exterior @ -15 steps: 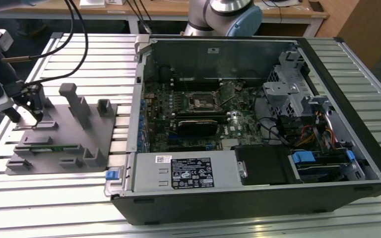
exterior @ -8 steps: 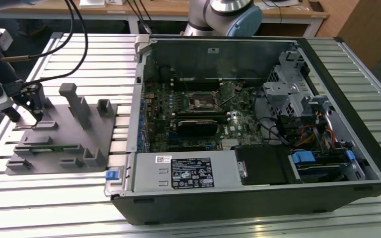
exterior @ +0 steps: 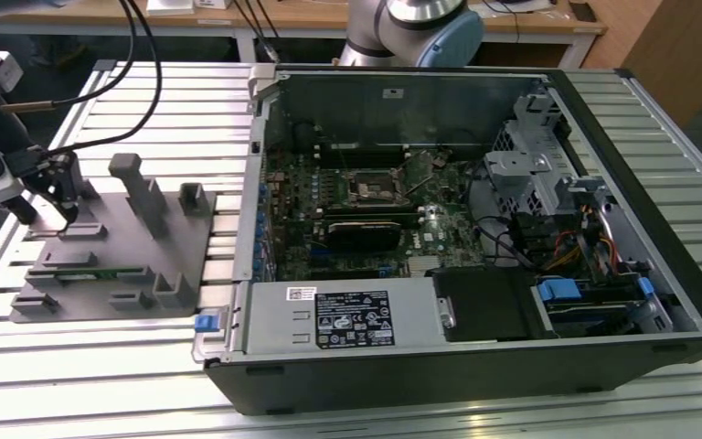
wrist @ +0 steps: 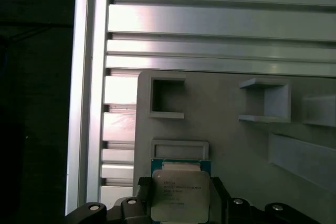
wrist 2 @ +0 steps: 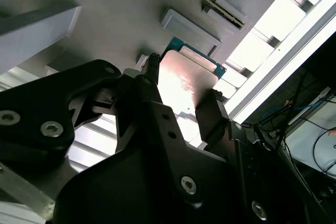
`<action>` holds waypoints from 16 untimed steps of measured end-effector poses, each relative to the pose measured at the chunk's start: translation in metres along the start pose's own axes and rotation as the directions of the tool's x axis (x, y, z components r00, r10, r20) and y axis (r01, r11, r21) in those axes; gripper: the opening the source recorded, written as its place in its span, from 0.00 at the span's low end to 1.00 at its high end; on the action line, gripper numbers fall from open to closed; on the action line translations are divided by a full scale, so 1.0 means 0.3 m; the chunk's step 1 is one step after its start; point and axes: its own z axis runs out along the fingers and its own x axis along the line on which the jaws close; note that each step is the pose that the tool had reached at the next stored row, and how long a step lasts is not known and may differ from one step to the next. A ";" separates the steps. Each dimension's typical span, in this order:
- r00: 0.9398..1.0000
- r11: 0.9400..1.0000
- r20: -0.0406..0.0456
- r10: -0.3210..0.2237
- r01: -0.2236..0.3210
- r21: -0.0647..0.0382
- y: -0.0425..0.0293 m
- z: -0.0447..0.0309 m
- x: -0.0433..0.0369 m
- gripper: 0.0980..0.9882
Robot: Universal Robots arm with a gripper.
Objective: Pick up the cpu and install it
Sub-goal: 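Pick up the cpu and move it towards the insertion slot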
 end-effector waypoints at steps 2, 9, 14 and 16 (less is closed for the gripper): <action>1.000 1.000 0.000 0.000 0.000 0.000 0.000 -0.003 0.000 0.48; 1.000 1.000 0.000 0.000 0.000 0.000 0.001 -0.021 0.000 0.48; 1.000 1.000 0.000 0.000 0.000 0.000 0.001 -0.039 0.000 0.48; 1.000 1.000 0.000 0.000 0.000 0.000 0.001 -0.045 0.000 0.48</action>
